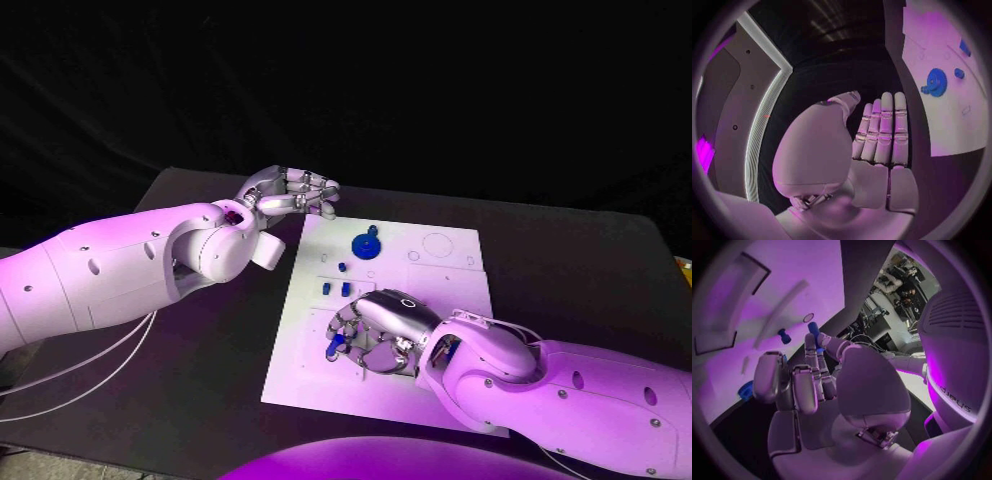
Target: Assemble the parts on the task board
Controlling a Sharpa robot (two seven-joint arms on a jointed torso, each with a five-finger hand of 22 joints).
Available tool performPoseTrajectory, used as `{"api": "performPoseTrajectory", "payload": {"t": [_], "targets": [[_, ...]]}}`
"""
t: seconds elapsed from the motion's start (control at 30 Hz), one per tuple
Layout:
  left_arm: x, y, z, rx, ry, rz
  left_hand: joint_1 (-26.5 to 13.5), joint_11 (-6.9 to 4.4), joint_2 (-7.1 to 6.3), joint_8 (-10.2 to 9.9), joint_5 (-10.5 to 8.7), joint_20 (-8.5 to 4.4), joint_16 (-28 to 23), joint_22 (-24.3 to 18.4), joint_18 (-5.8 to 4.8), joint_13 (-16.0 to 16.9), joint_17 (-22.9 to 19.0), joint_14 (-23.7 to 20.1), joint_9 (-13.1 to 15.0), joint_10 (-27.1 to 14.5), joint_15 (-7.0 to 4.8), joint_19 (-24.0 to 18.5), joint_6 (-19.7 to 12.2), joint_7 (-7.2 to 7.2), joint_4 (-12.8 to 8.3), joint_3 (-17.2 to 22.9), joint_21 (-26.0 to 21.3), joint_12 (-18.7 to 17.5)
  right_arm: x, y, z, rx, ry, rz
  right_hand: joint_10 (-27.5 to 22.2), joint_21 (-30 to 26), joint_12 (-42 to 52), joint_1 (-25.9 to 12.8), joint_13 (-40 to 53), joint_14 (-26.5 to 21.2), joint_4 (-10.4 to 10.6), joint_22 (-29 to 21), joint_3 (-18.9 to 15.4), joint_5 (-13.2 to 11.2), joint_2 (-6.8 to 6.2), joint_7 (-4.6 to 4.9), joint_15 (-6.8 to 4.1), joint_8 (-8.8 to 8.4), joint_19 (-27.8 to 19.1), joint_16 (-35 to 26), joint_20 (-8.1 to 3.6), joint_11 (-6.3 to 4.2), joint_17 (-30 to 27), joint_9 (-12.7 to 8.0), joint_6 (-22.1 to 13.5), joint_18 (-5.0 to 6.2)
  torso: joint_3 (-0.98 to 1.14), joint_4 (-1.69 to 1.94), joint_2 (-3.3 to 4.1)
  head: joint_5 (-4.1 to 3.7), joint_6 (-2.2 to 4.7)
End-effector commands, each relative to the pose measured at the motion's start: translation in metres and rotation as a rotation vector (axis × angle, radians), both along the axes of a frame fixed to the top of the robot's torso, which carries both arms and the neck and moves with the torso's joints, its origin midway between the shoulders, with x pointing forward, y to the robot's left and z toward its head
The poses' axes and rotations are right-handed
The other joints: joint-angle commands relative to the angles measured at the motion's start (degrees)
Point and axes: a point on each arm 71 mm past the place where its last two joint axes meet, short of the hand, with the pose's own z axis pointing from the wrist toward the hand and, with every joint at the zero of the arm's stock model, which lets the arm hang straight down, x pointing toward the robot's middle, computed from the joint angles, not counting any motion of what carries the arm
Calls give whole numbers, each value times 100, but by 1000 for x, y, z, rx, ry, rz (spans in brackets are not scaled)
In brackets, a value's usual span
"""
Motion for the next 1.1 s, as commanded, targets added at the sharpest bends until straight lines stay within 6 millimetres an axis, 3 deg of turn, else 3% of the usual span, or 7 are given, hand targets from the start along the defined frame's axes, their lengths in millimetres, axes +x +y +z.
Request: {"api": "performPoseTrajectory", "payload": {"t": [0.03, 1.1], "targets": [[-1, -2, 1, -13, -2, -17, 29, -12, 17, -7, 16, 27, -31, -7, 62, 7, 8, -5, -9, -47, 15, 26, -54, 5, -12, -24, -35, 28, -2, 1, -3, -40, 5, 26, -12, -26, -24, -9, -5, 225, -7, 450, -3, 22, -28, -36, -39, 236, -27, 6, -25, -18, -7, 265, 67, -22, 0, 4, -1, -9, -4], [-1, -1, 1, -11, 0, -15, 24, -10, 21, -6, 17, 28, -33, -10, 62, 8, 12, -6, -10, -50, 16, 27, -56, 6, -6, -27, -39, 30, -4, 10, -8, -119, -59, 16, -9, -41, -35, -18, -6, 221, -28, 446, -11, 23, -51, -41, -39, 247, -34, -1, -23, -22, -25, 277, 65, -19, -2, 4, 0, -7, -17]]}}
